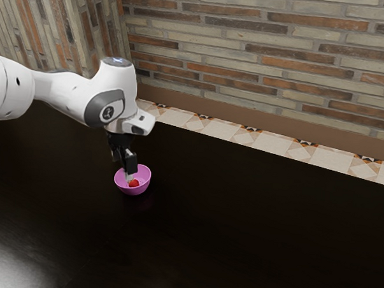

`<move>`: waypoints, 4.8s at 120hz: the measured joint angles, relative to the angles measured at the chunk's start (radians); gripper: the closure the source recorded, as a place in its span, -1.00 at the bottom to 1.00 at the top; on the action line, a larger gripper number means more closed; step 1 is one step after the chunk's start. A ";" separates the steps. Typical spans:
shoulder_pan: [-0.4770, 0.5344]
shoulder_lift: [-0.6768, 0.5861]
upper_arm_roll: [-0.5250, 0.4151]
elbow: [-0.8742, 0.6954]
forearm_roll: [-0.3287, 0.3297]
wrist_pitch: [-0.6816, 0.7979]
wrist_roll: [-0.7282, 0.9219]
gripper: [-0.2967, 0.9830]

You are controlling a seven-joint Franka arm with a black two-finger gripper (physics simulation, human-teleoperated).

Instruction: Take strawberry from the bowl

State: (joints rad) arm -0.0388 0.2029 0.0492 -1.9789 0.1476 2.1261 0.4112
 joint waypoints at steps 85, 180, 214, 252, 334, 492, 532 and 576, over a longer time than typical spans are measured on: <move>0.003 0.081 -0.001 0.057 0.083 0.011 0.631 -0.31; 0.022 0.193 -0.002 0.119 0.079 0.102 1.071 -0.13; 0.024 0.172 -0.002 0.079 0.037 0.123 1.146 -0.14; 0.039 0.241 0.001 0.136 0.040 0.150 1.222 -0.13; 0.048 0.300 0.001 0.158 0.033 0.205 1.323 -0.06; 0.039 0.076 -0.003 -0.049 -0.037 0.274 1.339 0.44; -0.029 -0.206 -0.119 -0.395 -0.041 0.290 1.216 0.44; -0.093 -0.175 -0.136 -0.453 -0.057 0.323 1.083 0.39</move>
State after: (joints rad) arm -0.1315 0.0283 -0.0872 -2.4319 0.0909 2.4494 1.4942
